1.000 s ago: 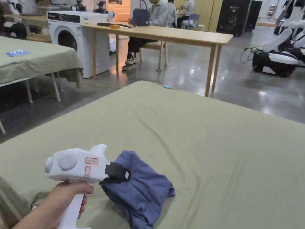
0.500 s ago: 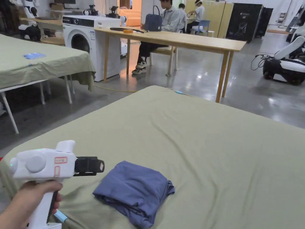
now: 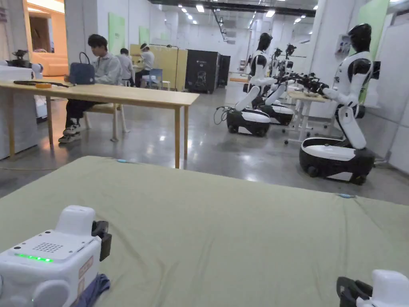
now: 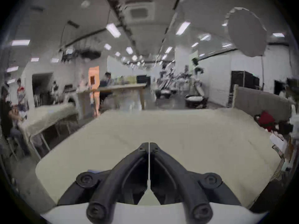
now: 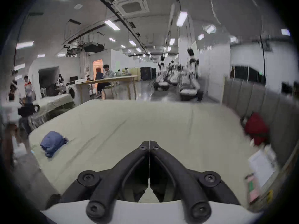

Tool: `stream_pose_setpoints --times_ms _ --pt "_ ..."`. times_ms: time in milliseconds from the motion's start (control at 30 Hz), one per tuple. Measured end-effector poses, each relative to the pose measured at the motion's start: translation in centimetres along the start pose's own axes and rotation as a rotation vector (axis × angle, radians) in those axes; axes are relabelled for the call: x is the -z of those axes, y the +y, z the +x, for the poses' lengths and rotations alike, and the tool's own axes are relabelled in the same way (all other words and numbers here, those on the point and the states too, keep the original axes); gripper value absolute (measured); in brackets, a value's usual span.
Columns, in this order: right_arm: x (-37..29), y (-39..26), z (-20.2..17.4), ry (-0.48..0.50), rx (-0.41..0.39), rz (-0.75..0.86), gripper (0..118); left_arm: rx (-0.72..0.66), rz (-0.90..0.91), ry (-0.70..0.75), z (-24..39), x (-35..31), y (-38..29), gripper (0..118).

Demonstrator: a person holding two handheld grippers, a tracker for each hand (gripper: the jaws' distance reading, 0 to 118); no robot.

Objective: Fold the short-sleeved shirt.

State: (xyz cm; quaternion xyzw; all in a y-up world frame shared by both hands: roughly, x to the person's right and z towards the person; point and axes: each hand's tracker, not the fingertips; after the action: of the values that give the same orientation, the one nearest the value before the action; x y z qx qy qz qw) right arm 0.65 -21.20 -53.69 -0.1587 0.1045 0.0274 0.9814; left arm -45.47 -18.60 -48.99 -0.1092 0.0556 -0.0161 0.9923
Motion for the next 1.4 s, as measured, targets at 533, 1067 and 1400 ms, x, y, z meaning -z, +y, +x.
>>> stream_pose_setpoints --times_ms 533,1067,1400 --pt "-2.5 7.4 2.6 -0.029 -0.086 0.14 13 0.058 0.119 -0.082 16.6 -2.5 6.7 6" --pt "-2.1 7.9 1.2 -0.04 -0.065 0.198 118 0.032 0.092 -0.105 15.9 -1.6 6.3 118" --pt "-2.9 10.2 2.1 -0.062 0.14 0.113 118 -0.015 0.132 -0.113 15.7 -2.1 6.4 118"
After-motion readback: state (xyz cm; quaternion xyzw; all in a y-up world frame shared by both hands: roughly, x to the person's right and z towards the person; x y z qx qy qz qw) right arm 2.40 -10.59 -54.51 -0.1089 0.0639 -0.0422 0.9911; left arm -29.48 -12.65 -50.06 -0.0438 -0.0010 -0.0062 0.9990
